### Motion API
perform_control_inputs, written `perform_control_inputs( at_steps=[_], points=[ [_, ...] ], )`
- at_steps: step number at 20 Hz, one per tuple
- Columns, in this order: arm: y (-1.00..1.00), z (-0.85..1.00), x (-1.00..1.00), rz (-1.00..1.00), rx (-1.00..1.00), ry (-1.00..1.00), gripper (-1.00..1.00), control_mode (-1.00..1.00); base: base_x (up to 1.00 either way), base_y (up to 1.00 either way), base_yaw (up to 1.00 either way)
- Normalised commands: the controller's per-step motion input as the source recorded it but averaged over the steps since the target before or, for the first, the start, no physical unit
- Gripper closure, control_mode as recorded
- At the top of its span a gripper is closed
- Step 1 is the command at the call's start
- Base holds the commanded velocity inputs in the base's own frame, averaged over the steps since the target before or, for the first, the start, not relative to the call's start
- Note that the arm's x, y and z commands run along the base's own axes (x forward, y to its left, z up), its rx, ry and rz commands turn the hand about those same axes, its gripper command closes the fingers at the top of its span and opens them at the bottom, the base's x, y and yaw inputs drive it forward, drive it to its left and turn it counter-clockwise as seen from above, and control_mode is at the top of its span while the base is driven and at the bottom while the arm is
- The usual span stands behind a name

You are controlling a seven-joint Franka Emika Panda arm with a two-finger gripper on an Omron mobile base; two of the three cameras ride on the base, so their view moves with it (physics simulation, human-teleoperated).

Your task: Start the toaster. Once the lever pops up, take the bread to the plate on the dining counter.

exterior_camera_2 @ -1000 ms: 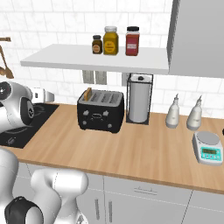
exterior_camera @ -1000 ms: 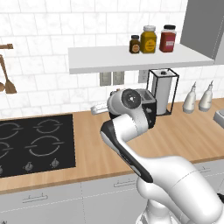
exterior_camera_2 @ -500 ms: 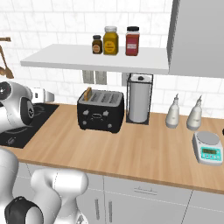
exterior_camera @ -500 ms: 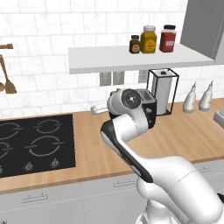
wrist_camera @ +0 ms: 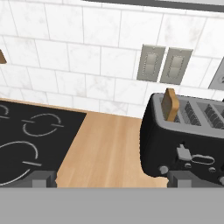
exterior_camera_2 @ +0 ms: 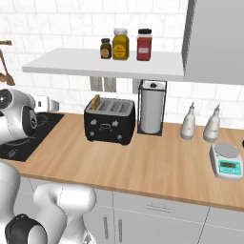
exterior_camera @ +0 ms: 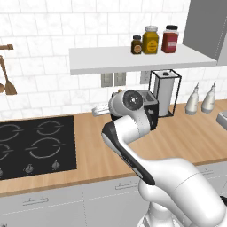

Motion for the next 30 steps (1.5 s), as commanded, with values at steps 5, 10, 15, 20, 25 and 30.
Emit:
perform_control_inputs(
  at_steps=[5, 10, 15, 20, 25, 30],
  points=[
    [0.00, 0.00, 0.00, 0.00, 0.00, 0.00, -1.00, -1.00, 0.00, 0.00, 0.00],
    [0.00, 0.00, 0.00, 0.00, 0.00, 0.00, -1.00, -1.00, 0.00, 0.00, 0.00],
    [0.00, 0.00, 0.00, 0.00, 0.00, 0.00, -1.00, -1.00, 0.00, 0.00, 0.00],
    [0.00, 0.00, 0.00, 0.00, 0.00, 0.00, -1.00, -1.00, 0.00, 0.00, 0.00],
    [0.00, 0.00, 0.00, 0.00, 0.00, 0.00, -1.00, -1.00, 0.00, 0.00, 0.00],
    [0.00, 0.00, 0.00, 0.00, 0.00, 0.00, -1.00, -1.00, 0.00, 0.00, 0.00]
  ],
)
